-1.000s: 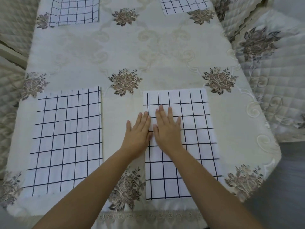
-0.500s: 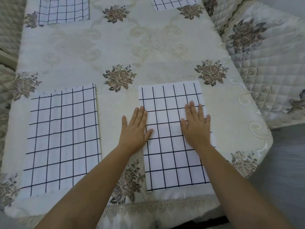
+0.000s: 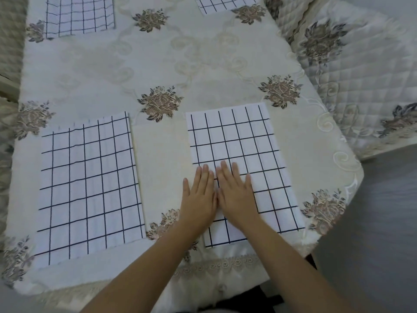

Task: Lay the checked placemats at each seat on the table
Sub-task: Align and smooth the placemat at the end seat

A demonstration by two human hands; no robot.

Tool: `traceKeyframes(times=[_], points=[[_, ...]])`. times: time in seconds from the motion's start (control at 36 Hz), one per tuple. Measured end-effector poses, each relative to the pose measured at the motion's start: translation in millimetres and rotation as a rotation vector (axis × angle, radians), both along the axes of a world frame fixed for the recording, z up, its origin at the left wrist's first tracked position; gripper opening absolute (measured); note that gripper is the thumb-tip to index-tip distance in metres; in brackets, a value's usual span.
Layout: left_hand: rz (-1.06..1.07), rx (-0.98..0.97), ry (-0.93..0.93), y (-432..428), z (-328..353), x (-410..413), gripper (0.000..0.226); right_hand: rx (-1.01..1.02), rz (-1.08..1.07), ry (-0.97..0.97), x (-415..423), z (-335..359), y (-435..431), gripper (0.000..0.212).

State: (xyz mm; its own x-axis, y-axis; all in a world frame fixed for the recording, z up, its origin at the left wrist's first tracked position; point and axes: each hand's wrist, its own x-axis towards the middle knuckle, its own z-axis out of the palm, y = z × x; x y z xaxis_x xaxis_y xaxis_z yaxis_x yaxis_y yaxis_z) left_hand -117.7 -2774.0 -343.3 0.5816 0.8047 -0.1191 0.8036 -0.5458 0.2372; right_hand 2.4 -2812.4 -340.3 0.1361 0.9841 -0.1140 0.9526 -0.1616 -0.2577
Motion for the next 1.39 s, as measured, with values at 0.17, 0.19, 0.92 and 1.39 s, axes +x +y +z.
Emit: traceKeyframes(times=[0.17, 0.19, 0.92, 1.39], points=[[-0.003, 0.010, 0.017, -7, -2, -9, 0.055, 0.024, -0.033, -0.057, 10, -7, -14, 0.053], [-0.007, 0.014, 0.018, -7, -2, -11, 0.057, 0.015, -0.051, -0.053, 16, -6, -15, 0.054], [-0.073, -0.055, 0.032, -39, 0, -14, 0.056, 0.000, -0.099, -0.053, -20, -3, -46, 0.051], [-0.024, -0.049, 0.070, -39, 2, -44, 0.060, -0.105, -0.393, -0.034, 59, 1, -87, 0.064]])
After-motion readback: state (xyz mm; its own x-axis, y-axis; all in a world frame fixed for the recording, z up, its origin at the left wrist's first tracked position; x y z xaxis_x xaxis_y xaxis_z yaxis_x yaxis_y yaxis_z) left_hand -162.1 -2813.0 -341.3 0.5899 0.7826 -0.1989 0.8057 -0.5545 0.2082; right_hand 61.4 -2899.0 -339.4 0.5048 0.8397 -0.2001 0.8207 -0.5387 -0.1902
